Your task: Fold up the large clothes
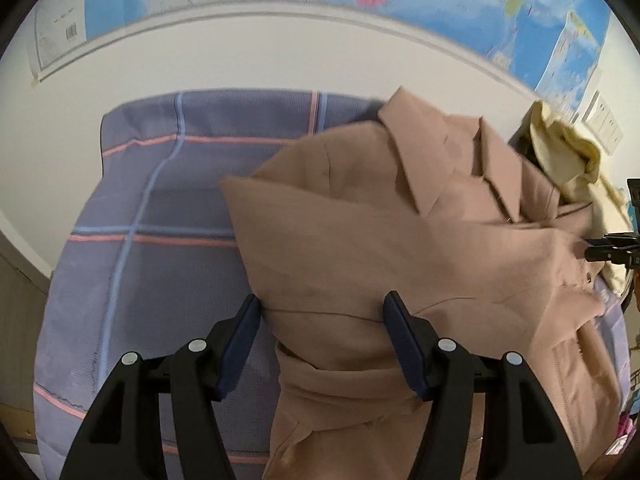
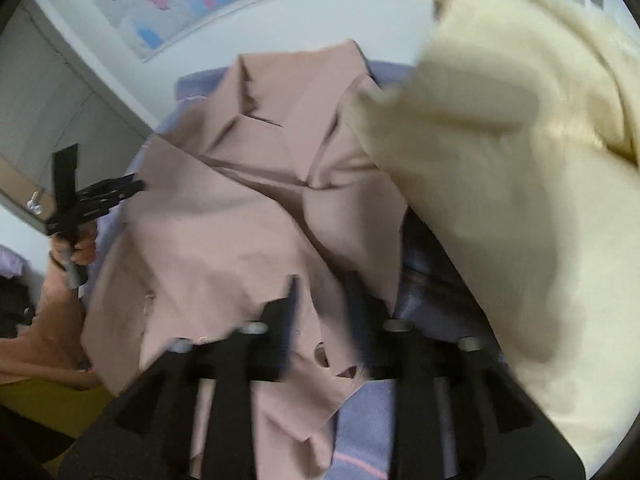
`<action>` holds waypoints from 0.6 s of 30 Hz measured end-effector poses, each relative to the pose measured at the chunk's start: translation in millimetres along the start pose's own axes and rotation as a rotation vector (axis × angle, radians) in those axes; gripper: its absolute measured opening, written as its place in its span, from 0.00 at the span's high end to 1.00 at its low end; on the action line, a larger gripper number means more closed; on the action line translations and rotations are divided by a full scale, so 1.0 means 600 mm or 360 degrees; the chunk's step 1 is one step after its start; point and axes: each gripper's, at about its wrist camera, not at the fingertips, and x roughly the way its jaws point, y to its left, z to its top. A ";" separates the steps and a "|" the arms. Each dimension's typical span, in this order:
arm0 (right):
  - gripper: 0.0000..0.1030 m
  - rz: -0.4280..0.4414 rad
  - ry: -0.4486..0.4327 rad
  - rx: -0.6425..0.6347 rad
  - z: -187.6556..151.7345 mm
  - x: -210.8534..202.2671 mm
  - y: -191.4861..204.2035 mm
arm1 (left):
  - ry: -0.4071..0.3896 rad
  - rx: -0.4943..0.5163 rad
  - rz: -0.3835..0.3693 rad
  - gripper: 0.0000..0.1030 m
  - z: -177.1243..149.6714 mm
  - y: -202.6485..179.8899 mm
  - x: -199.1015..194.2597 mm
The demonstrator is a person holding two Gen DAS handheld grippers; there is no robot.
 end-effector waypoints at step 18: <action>0.89 -0.0432 -0.0210 -0.0240 0.016 0.049 0.026 | -0.0108 0.0199 0.0210 0.44 -0.034 -0.017 -0.007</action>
